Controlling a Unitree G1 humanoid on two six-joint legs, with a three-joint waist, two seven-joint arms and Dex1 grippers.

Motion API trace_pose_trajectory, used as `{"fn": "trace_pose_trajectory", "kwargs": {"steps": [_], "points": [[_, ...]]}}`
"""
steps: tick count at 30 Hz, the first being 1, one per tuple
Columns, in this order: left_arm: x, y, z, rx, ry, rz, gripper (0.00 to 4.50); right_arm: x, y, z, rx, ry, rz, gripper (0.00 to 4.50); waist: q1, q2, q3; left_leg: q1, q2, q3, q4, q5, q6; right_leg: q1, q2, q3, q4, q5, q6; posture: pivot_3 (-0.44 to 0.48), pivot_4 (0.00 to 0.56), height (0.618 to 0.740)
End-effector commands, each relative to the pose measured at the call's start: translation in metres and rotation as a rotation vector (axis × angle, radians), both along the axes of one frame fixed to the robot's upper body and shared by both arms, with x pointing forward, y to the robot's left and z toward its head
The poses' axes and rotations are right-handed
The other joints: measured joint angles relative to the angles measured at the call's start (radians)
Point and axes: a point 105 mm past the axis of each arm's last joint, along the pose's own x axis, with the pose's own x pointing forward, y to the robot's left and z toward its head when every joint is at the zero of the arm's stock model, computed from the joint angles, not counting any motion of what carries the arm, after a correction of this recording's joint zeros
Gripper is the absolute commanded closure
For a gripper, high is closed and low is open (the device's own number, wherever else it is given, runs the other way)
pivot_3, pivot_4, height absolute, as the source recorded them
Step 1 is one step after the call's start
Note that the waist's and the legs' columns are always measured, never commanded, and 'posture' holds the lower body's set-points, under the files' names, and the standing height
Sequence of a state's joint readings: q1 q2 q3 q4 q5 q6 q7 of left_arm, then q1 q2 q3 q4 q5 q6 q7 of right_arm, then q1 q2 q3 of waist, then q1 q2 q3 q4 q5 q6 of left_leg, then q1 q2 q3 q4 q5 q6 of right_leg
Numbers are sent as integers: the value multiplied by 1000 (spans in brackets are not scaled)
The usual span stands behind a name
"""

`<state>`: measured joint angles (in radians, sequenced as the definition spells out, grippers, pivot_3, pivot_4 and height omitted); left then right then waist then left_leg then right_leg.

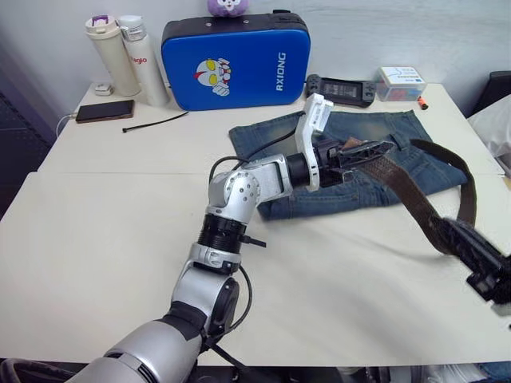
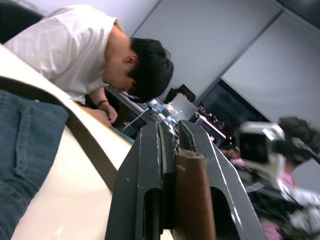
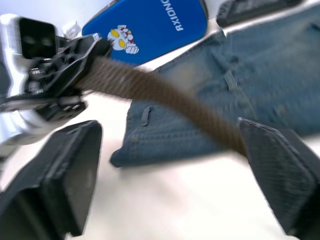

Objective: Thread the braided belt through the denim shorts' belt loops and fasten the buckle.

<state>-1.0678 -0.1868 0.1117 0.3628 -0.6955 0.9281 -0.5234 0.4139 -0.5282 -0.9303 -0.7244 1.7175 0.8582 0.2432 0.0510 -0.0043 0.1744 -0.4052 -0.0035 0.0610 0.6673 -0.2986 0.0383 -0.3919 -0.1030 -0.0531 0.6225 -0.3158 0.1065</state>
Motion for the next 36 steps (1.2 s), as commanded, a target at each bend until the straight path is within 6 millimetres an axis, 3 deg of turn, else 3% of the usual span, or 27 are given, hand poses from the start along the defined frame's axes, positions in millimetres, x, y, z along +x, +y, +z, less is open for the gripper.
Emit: {"fn": "trace_pose_trajectory", "kwargs": {"steps": [1,6,11,21,25,28,31,36], "points": [[-23,-18,24,-84,38,-122,4500,1,40,-6,130,-23,95,32,-11,0,0,0,1,0,0,0,0,0,0,1,0,0,0,0,150,725],[-33,-15,23,-54,65,-187,4500,40,55,-26,344,-7,33,32,-23,0,-1,1,0,1,0,0,-1,-2,2,2,0,0,1,0,150,725],[-31,-9,19,-23,78,-163,4500,60,53,-17,509,-98,11,32,-25,0,-1,0,-1,1,-1,0,-1,-2,3,2,1,0,1,0,150,725],[-25,0,5,53,71,-93,4500,62,43,2,603,-257,11,32,-24,0,-1,1,-1,1,-1,0,-1,-2,3,3,1,0,1,0,150,725],[-21,2,1,69,75,-60,4500,63,48,-2,575,-238,37,32,-25,0,-1,1,-1,1,-1,0,-1,-2,3,3,2,0,1,0,150,725],[-19,1,-2,94,69,-45,4500,65,42,-2,568,-253,20,32,-25,0,-1,1,-1,1,-1,0,-1,-2,3,3,2,0,1,0,150,725],[-15,1,-6,121,61,-21,4500,67,35,-1,545,-262,7,853,-24,0,-1,1,-1,1,-1,0,-1,-2,3,3,2,0,1,0,150,725],[-12,1,-11,141,58,-8,4500,71,34,1,533,-260,14,3344,-26,0,-1,1,-1,1,-1,0,-1,-2,3,3,2,0,1,0,150,725]]}}
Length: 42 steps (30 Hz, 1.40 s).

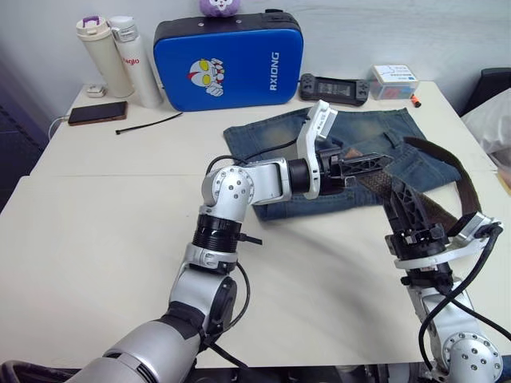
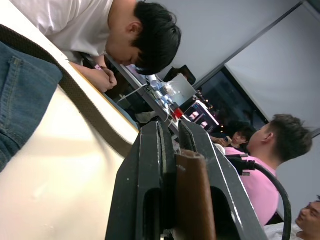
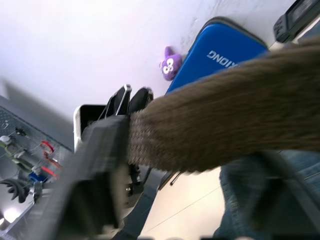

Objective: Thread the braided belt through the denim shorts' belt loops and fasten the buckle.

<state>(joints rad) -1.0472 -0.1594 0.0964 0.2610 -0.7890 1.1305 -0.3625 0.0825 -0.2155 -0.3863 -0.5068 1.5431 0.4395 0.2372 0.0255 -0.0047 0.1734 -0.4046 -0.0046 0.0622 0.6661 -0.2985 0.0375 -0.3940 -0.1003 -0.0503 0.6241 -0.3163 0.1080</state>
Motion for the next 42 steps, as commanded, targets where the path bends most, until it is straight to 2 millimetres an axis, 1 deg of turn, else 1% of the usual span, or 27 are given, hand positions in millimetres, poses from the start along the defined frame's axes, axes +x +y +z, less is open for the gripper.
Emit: {"fn": "trace_pose_trajectory", "kwargs": {"steps": [1,2,3,5,7,8,9,10,12,15,16,17,20,22,23,24,25,26,28,31,33,34,36,38,40,42], "points": [[0,-1,0,7,-21,10,4500,-5,-3,16,-7,-74,-8,3869,0,0,0,0,0,0,0,0,0,0,0,0,0,0,0,0,150,725],[1,-1,-1,8,-23,14,4500,-5,-3,17,-5,-76,-8,4317,0,0,0,0,0,0,0,0,0,0,0,0,0,0,0,0,150,725],[2,-1,-1,8,-26,21,4500,-5,-4,18,-10,-76,-11,4462,1,0,0,0,0,0,0,0,0,0,0,0,0,0,0,0,150,725],[3,0,0,5,-39,31,4500,-6,-7,19,-19,-75,-23,4462,2,0,0,0,0,0,0,0,0,0,0,0,0,0,0,0,150,725],[5,2,3,-2,-102,42,4500,-6,-16,22,-29,-74,-61,4462,2,0,0,0,0,0,0,0,0,0,-1,0,0,0,0,0,150,725],[6,4,4,-9,-122,56,4008,-6,-21,24,-29,-72,-83,4495,2,0,0,0,0,0,0,0,0,0,-1,0,0,0,0,0,150,725],[11,6,0,28,-205,88,3477,-6,-29,28,-37,-72,-117,4500,1,0,0,0,0,0,0,0,0,0,0,0,0,0,0,0,150,725],[14,7,-6,74,-280,110,3180,-7,-34,30,-41,-70,-141,4500,0,0,0,0,0,0,0,0,0,0,0,0,0,0,0,0,150,725],[19,8,-19,144,-373,138,2268,-9,-42,34,-50,-66,-170,4500,0,1,0,1,0,1,-1,0,0,0,0,0,0,0,0,0,150,725],[22,-2,-47,379,-704,139,913,-17,-59,42,-93,-62,-234,4500,5,1,0,1,0,2,-1,0,0,0,0,0,0,0,0,0,150,725],[22,-6,-55,420,-764,126,362,-20,-66,45,-96,-62,-260,4500,8,1,0,1,0,2,-1,0,0,0,0,0,0,0,0,0,150,725],[23,-10,-59,435,-790,123,77,-23,-72,47,-101,-61,-282,4500,13,1,0,1,-1,2,-1,0,0,0,-1,0,0,0,0,0,150,725],[30,-23,-73,489,-887,122,77,-29,-82,51,-138,-48,-331,4500,22,1,0,0,-1,2,0,-1,2,0,-2,1,-1,0,0,0,150,725],[32,-32,-82,521,-924,114,77,-32,-85,54,-148,-46,-356,4500,26,1,0,0,-1,3,1,-2,3,0,-4,1,-2,0,0,0,150,725],[36,-34,-86,540,-941,126,77,-33,-86,55,-147,-44,-366,4500,25,0,0,0,-1,3,1,-2,3,0,-8,0,-2,0,0,0,150,725],[41,-36,-92,585,-978,137,77,-34,-86,55,-149,-42,-375,4500,25,0,0,0,-1,4,0,-2,3,0,-9,0,-3,0,0,0,150,725],[46,-36,-99,633,-1021,148,613,-35,-86,55,-151,-40,-381,4500,25,0,0,0,-1,4,0,-2,4,0,-9,0,-3,0,0,0,150,725],[51,-35,-103,670,-1056,166,907,-35,-85,55,-151,-38,-385,4500,25,0,0,0,-1,4,0,-2,4,0,-8,-1,-3,0,0,0,150,725],[58,-33,-110,720,-1100,190,1809,-36,-83,55,-152,-36,-391,4500,24,0,0,0,-1,4,0,-2,4,0,-8,-2,-3,0,0,0,150,725],[66,-20,-137,837,-1116,190,3193,-38,-75,53,-182,-24,-391,4500,25,0,0,0,-1,4,0,-2,4,0,-9,-2,-2,0,1,0,150,725],[71,-11,-147,887,-1123,195,4095,-39,-72,52,-184,-20,-387,4500,24,-1,0,0,-1,4,0,-2,4,0,-9,-3,-2,0,1,0,150,725],[73,-7,-150,900,-1132,198,4474,-39,-70,51,-187,-17,-383,4500,24,-1,0,0,-1,4,0,-2,4,0,-10,-3,-2,0,1,0,150,725],[79,2,-150,949,-1232,202,4474,-38,-68,51,-193,-11,-375,4500,24,-1,0,0,-1,5,1,-3,5,0,-10,-3,-2,0,2,0,150,725],[81,10,-152,969,-1273,187,4474,-35,-65,50,-210,-5,-359,4500,20,-1,0,0,-1,5,1,-3,5,0,-10,-3,-2,0,2,0,150,725],[77,16,-158,956,-1277,114,4474,-32,-63,50,-226,-2,-339,4500,11,-1,0,0,0,5,1,-3,5,0,-10,-2,-2,0,2,0,150,725],[67,25,-166,897,-1198,6,4474,-31,-59,52,-249,-2,-305,4500,-2,-1,0,1,0,5,0,-3,5,0,-10,-2,-2,0,2,0,150,725]]}}
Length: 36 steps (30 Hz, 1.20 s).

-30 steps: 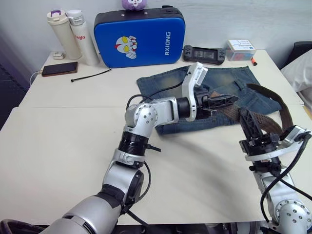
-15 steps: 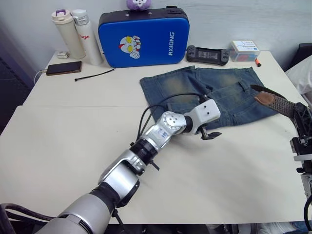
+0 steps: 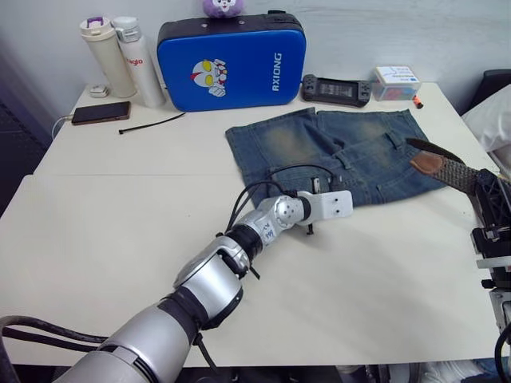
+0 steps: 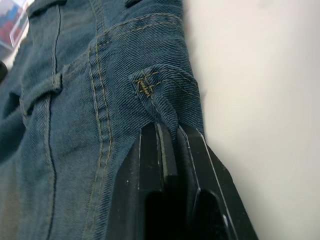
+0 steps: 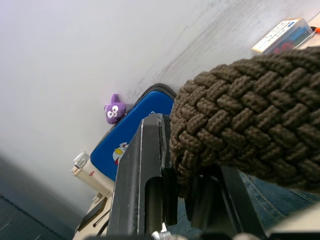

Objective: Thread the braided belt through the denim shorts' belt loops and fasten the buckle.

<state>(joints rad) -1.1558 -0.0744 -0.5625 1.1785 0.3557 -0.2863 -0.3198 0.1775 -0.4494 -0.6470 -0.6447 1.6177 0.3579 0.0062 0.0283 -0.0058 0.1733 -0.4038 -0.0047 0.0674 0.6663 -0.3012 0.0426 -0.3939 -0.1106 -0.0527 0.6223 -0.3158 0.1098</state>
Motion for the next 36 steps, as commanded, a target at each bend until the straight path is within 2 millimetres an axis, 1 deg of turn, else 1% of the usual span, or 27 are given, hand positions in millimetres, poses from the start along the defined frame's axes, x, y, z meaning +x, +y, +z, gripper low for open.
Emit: {"fn": "trace_pose_trajectory", "kwargs": {"steps": [1,4,6,8,11,12,13,18,21,22,24,27,32,36], "points": [[-9,31,-33,79,187,-55,4474,-2,9,11,-53,-23,51,4500,-9,0,0,1,0,0,-1,0,0,0,0,0,0,0,0,0,150,725],[-19,62,-40,100,294,-105,4474,1,19,8,-81,5,114,4500,-16,1,-1,3,1,0,-2,0,-1,0,1,-1,0,-1,-1,0,150,725],[-26,83,-37,97,330,-111,4474,4,26,7,-114,27,154,4500,-22,1,-1,5,2,-1,-2,0,-1,0,2,-1,1,-1,-2,0,150,725],[-33,97,-35,108,343,-110,4474,5,31,7,-137,36,180,4500,-30,2,-2,6,2,-1,-3,0,-1,1,2,0,2,-1,-2,0,150,725],[-48,130,-33,131,389,-87,4474,9,42,12,-155,31,238,4500,-33,3,-3,7,2,-1,-3,0,-1,2,2,1,2,-1,-3,0,150,725],[-53,145,-33,140,413,-71,4474,10,47,12,-170,38,264,4500,-35,3,-3,7,2,-1,-3,0,-1,2,2,1,2,-1,-3,0,150,725],[-59,159,-32,153,435,-52,4474,11,50,12,-185,50,287,4500,-35,4,-3,8,2,-1,-3,0,-2,2,2,1,2,-1,-3,0,150,725],[-84,206,-25,236,493,-40,4474,14,57,1,-262,133,345,4500,-33,4,-4,12,2,-3,-4,-2,-4,4,2,1,3,-2,-5,0,150,725],[-88,225,-17,229,516,-8,4474,15,60,-3,-296,164,376,4500,-31,4,-4,13,2,-3,-4,-3,-4,5,2,2,3,-3,-5,0,150,725],[-87,229,-16,226,510,1,4474,15,61,-4,-298,168,389,4500,-31,4,-4,13,2,-3,-4,-3,-4,5,1,2,2,-3,-5,0,150,725],[-88,239,-21,254,513,19,4474,17,66,-7,-315,188,413,4500,-30,4,-4,13,2,-3,-4,-3,-4,6,1,2,2,-3,-5,0,150,725],[-82,261,-27,304,510,90,4474,20,71,-14,-343,219,444,4500,-31,4,-4,13,2,-3,-4,-4,-3,6,1,2,2,-3,-5,0,150,725],[-81,290,-23,364,509,142,4474,23,71,-17,-365,244,465,4500,-38,4,-4,14,2,-2,-4,-4,-3,6,1,2,2,-3,-5,0,150,725],[-87,303,-21,368,544,144,4474,27,70,-17,-366,245,479,4500,-42,6,-5,14,3,-2,-5,-4,-3,6,1,2,2,-3,-5,0,150,725]]}}
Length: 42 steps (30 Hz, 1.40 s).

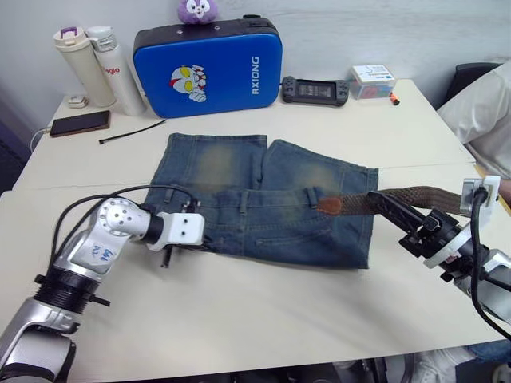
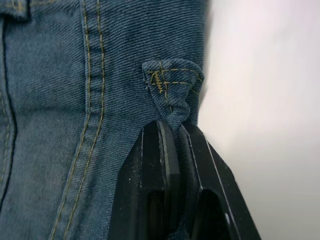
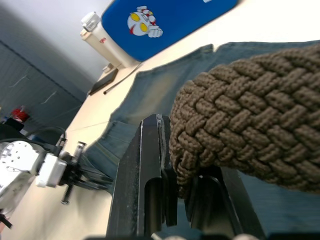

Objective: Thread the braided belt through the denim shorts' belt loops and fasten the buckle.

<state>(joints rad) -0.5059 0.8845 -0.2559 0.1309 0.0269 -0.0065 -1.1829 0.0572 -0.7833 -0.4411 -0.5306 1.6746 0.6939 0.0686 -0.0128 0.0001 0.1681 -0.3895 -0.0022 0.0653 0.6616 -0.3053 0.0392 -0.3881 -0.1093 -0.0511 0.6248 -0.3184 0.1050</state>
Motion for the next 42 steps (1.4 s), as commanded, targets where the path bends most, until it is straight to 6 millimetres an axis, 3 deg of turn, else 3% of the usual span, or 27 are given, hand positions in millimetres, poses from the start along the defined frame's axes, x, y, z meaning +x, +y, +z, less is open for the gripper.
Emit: {"fn": "trace_pose_trajectory", "kwargs": {"steps": [1,6,10,11,15,17,25,33,42], "points": [[-13,35,-19,73,139,90,4474,1,2,8,-13,-31,34,4500,-4,0,0,0,0,0,0,0,0,0,0,0,0,0,0,0,150,725],[-13,43,-14,36,151,129,4474,8,6,6,-21,-17,58,4500,-15,0,0,0,0,0,-1,-1,0,-1,0,0,0,0,0,0,150,725],[-10,43,-2,-36,178,174,2955,19,7,-1,-29,17,37,4500,-14,0,0,-1,0,1,-1,-1,0,-2,0,0,1,0,0,0,150,725],[-9,41,4,-66,183,186,2396,22,7,-2,-32,22,34,4500,-13,0,0,-1,0,1,-1,-1,0,-2,0,0,1,0,0,0,150,725],[-13,34,38,-236,226,228,593,38,10,-1,-27,31,10,4500,-13,-2,1,-4,0,1,0,-1,0,-4,0,0,1,0,0,0,150,725],[-12,34,51,-291,212,261,54,47,9,-2,-23,47,-7,4500,-13,-2,1,-7,0,0,1,-1,0,-6,0,-1,1,0,0,0,150,725],[-10,6,83,-492,172,335,54,90,18,-18,15,137,1,4500,-7,-3,2,-9,-2,-2,4,-1,1,-6,-2,-3,2,0,0,0,150,725],[-25,-3,76,-517,171,376,54,95,15,-32,-37,166,51,4500,-10,-3,2,-13,-2,-3,4,-1,1,-9,-2,-4,2,0,0,0,150,725],[-22,-3,72,-529,164,408,54,97,9,-31,-50,158,45,4500,-3,-3,2,-13,-2,-3,4,-1,0,-9,-2,-5,2,0,0,0,150,725]]}}
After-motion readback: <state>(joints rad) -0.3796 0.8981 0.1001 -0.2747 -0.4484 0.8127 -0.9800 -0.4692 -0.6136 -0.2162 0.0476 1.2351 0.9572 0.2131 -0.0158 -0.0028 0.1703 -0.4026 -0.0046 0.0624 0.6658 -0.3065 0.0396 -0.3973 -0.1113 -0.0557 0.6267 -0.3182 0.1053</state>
